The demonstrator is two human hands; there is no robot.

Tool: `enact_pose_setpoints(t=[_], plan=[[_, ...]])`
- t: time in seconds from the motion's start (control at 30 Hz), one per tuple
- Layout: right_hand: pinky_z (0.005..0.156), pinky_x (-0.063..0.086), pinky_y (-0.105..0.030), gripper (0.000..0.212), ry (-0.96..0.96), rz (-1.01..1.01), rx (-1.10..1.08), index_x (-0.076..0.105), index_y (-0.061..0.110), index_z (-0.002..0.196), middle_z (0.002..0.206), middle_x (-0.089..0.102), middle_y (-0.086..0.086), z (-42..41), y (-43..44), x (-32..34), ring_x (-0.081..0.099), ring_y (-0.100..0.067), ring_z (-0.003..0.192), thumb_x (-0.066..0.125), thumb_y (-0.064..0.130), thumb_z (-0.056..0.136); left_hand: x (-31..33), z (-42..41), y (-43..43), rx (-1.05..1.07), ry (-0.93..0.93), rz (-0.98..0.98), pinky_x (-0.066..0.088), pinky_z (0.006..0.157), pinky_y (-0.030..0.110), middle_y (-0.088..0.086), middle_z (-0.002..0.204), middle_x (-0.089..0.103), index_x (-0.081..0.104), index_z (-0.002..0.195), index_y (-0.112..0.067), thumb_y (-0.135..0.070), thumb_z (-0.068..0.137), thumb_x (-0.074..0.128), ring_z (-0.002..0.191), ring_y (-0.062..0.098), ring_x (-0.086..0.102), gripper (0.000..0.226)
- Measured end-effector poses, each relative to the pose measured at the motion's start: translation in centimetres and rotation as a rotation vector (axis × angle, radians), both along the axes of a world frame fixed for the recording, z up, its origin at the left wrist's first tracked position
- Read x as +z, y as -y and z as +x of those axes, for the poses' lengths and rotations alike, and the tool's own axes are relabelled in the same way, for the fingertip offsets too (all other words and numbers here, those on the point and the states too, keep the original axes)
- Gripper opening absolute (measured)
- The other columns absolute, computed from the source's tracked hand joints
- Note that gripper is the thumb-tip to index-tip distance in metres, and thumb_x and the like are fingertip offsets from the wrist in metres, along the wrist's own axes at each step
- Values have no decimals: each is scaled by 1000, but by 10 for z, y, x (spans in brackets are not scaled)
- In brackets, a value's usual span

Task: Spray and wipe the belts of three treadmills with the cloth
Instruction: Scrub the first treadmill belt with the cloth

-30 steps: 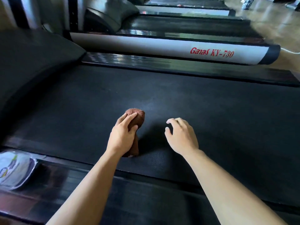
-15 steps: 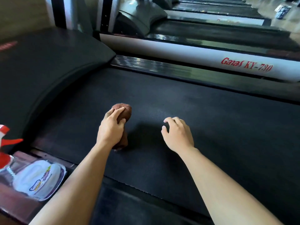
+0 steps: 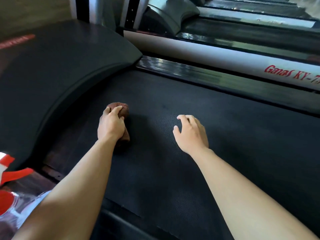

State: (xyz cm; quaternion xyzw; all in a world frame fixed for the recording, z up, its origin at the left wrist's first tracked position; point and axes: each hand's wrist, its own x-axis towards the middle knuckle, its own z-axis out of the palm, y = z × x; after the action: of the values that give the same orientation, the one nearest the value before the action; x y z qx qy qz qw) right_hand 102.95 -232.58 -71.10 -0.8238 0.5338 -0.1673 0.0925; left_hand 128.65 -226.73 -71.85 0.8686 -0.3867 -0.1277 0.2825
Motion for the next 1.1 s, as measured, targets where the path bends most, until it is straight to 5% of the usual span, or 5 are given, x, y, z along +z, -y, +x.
enact_pose_setpoints(t=[0.2,0.37,0.73,1.1], plan=[[117,24,-44,49,-120,62,-40,42,21,144,151,41,-4,14,28,-22,29,-27,142,42,42,100,-26,1,12,-20,6,107,34,111,61,-3,167,4,28,150,-46,-34,104,38,153,25,5,49],[121,10,-50,57,-211,136,-116,26,28,153,164,16,-5,15,51,-37,8,-30,151,32,51,101,-35,6,30,-25,27,125,37,104,70,-5,167,1,21,151,-50,-37,104,34,153,23,0,50],[122,0,-52,61,-235,139,-235,16,34,155,166,5,1,12,62,-66,-1,-26,152,23,57,99,-39,18,88,-111,59,139,30,115,61,2,168,1,20,153,-45,-36,105,33,154,28,2,51],[122,1,-51,58,-228,135,-252,15,33,156,166,6,2,12,68,-64,-2,-25,153,26,49,102,-40,-89,124,-592,190,47,14,123,39,11,166,11,30,154,-36,-30,103,45,150,36,17,53]])
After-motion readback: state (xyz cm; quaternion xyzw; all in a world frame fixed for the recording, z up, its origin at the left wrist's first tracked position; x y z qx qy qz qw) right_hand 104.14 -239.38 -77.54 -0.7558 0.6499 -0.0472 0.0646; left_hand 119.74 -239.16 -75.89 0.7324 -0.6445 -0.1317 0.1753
